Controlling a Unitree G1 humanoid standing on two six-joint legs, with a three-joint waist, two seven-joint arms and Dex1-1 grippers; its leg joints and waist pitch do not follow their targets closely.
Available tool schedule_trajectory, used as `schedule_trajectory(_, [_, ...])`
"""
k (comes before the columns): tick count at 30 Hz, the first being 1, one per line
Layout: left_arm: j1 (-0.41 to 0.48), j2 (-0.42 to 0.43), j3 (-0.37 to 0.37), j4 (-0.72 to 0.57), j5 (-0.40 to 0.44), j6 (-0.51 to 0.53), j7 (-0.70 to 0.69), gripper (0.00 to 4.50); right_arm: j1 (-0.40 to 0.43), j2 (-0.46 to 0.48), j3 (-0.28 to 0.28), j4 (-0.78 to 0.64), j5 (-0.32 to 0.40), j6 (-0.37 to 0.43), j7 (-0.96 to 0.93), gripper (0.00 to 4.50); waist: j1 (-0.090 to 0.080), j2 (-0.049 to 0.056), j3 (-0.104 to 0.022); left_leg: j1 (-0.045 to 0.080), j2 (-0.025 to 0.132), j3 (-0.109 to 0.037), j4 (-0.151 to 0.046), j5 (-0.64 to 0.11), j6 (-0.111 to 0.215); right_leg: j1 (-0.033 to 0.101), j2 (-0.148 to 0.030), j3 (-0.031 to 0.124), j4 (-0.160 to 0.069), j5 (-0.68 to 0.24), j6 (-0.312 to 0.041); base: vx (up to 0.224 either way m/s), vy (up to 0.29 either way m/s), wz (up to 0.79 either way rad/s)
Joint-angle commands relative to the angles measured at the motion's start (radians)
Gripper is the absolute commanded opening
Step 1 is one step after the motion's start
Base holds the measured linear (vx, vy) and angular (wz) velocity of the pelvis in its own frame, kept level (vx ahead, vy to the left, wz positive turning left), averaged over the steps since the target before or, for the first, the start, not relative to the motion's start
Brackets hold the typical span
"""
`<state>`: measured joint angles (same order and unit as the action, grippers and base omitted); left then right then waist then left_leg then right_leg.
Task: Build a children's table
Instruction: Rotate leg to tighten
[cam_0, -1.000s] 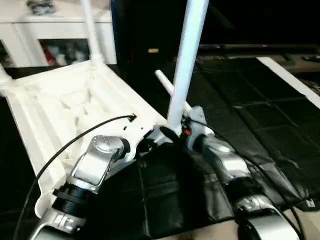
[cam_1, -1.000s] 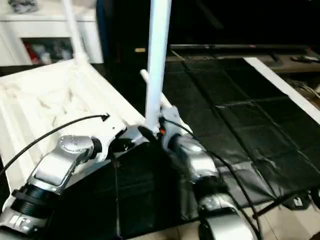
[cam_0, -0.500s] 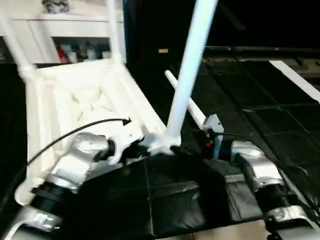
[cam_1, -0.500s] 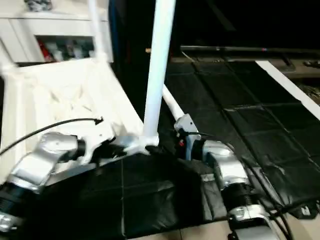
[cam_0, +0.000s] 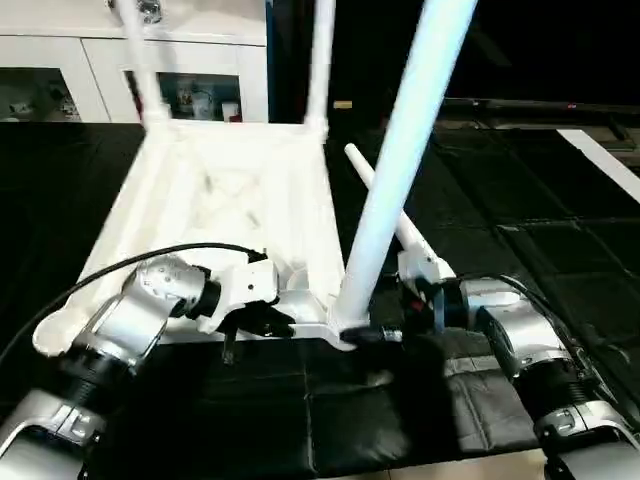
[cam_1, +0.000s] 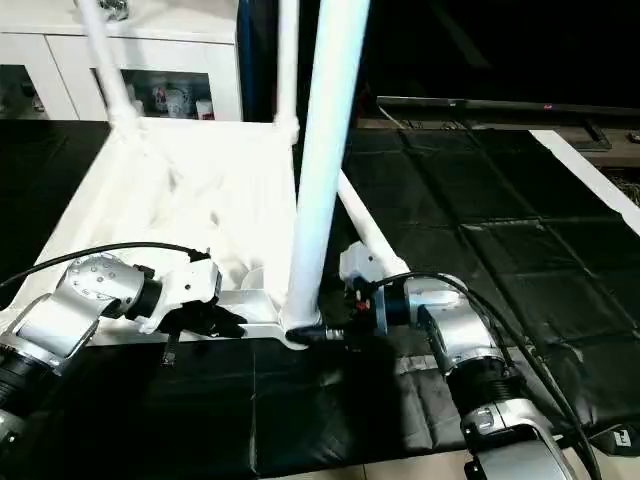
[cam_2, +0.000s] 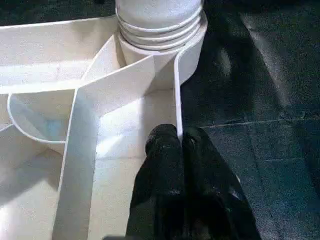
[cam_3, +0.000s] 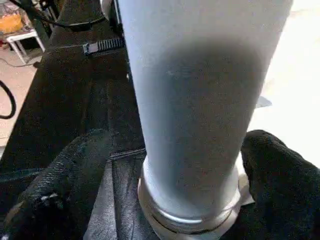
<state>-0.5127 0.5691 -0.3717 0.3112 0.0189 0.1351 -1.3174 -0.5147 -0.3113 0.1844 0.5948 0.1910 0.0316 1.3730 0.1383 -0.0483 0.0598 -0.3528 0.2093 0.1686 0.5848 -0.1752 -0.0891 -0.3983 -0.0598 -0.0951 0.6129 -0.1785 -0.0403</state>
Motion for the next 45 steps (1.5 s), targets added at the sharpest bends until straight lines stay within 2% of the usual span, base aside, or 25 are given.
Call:
schedule_trajectory(1, [-0.017,0.004,-0.034,-0.002,0.011,-0.033,-0.035,0.0,-0.023,-0.008,-0.002,0.006,0.013,-0.01,0.025,4.0,-0.006,0.014,-0.07,0.008,0.033,-0.004,-0.066,-0.202,0.023,0.052,-0.087,0.06,-0.073,-0.245,-0.167,0.0,0.0,0.0])
schedule_trajectory(3, [-0.016,0.007,-0.038,0.003,0.006,-0.042,-0.043,0.0,-0.026,-0.008,-0.005,0.005,0.027,-0.002,0.037,3.68,-0.005,0.014,-0.071,0.008,0.032,-0.003,-0.066,-0.198,0.026,0.052,-0.086,0.06,-0.071,-0.232,-0.172,0.0,0.0,0.0])
schedule_trajectory(6, [-0.016,0.007,-0.038,0.009,0.006,-0.049,-0.048,0.0,-0.026,-0.01,-0.005,0.005,0.029,0.0,0.045,3.55,-0.005,0.014,-0.07,0.007,0.033,-0.003,-0.066,-0.2,0.025,0.052,-0.087,0.06,-0.071,-0.234,-0.172,0.0,0.0,0.0])
schedule_trajectory(13, [-0.016,0.01,-0.039,0.021,0.007,-0.066,-0.064,0.0,-0.033,-0.009,-0.009,0.023,0.034,-0.001,0.068,2.88,-0.002,0.014,-0.07,0.008,0.033,-0.004,-0.067,-0.207,0.02,0.052,-0.088,0.06,-0.073,-0.26,-0.166,0.0,0.0,0.0])
schedule_trajectory(23, [-0.023,0.015,-0.042,0.04,0.01,-0.08,-0.08,0.0,-0.031,-0.013,0.002,0.03,0.04,0.023,0.107,2.1,0.001,0.017,-0.071,0.009,0.034,-0.003,-0.066,-0.203,0.019,0.052,-0.088,0.06,-0.07,-0.236,-0.176,0.0,0.0,0.0])
schedule_trajectory(35, [-0.03,0.005,-0.031,0.066,0.011,-0.068,-0.07,0.0,-0.014,0.0,-0.001,0.014,0.062,0.044,0.106,1.99,0.001,0.021,-0.072,0.01,0.034,-0.004,-0.066,-0.212,0.014,0.052,-0.086,0.059,-0.069,-0.229,-0.183,0.0,0.0,0.0])
schedule_trajectory(37, [-0.031,-0.032,0.005,0.052,-0.01,0.028,0.001,0.0,0.008,0.035,-0.024,-0.007,0.067,0.086,0.0,1.99,0.001,0.021,-0.071,0.01,0.034,-0.004,-0.066,-0.216,0.01,0.053,-0.087,0.06,-0.069,-0.231,-0.184,0.0,0.0,0.0])
schedule_trajectory(39, [-0.034,-0.063,0.033,0.037,-0.012,0.092,0.079,0.0,0.018,0.077,-0.042,-0.001,0.043,0.111,-0.141,1.99,-0.002,0.022,-0.067,0.012,0.034,-0.006,-0.069,-0.23,-0.004,0.049,-0.089,0.06,-0.073,-0.259,-0.182,0.0,0.0,0.0])
schedule_trajectory(40, [-0.034,-0.063,0.033,0.037,-0.012,0.092,0.079,0.0,0.018,0.077,-0.042,-0.001,0.043,0.111,-0.141,1.99,-0.008,0.02,-0.065,0.012,0.029,-0.009,-0.071,-0.261,-0.013,0.052,-0.09,0.057,-0.081,-0.332,-0.162,0.0,0.0,0.0])
schedule_trajectory(41, [-0.034,-0.087,0.052,0.02,-0.016,0.145,0.129,0.0,0.021,0.108,-0.051,0.006,0.029,0.119,-0.231,1.99,-0.007,0.022,-0.064,0.013,0.028,-0.01,-0.072,-0.271,-0.015,0.052,-0.092,0.056,-0.085,-0.371,-0.147,0.0,0.0,0.0])
schedule_trajectory(43, [-0.025,-0.138,0.083,-0.03,-0.025,0.246,0.219,0.0,0.017,0.174,-0.068,0.022,0.016,0.141,-0.37,1.99,-0.017,0.02,-0.063,0.012,0.027,-0.012,-0.073,-0.276,-0.025,0.051,-0.092,0.057,-0.091,-0.42,-0.123,0.0,0.0,0.0])
schedule_trajectory(44, [-0.023,-0.151,0.09,-0.043,-0.028,0.271,0.238,0.0,0.014,0.189,-0.073,0.029,0.014,0.144,-0.401,1.99,-0.029,0.021,-0.06,0.01,0.028,-0.015,-0.075,-0.291,-0.029,0.05,-0.093,0.053,-0.094,-0.451,-0.118,0.0,0.0,0.0])
schedule_trajectory(45, [-0.016,-0.19,0.107,-0.081,-0.031,0.333,0.296,0.0,-0.003,0.234,-0.091,0.054,0.013,0.159,-0.491,1.99,-0.041,0.018,-0.06,0.004,0.025,-0.018,-0.076,-0.295,-0.031,0.054,-0.095,0.048,-0.097,-0.487,-0.101,0.0,0.0,0.0])
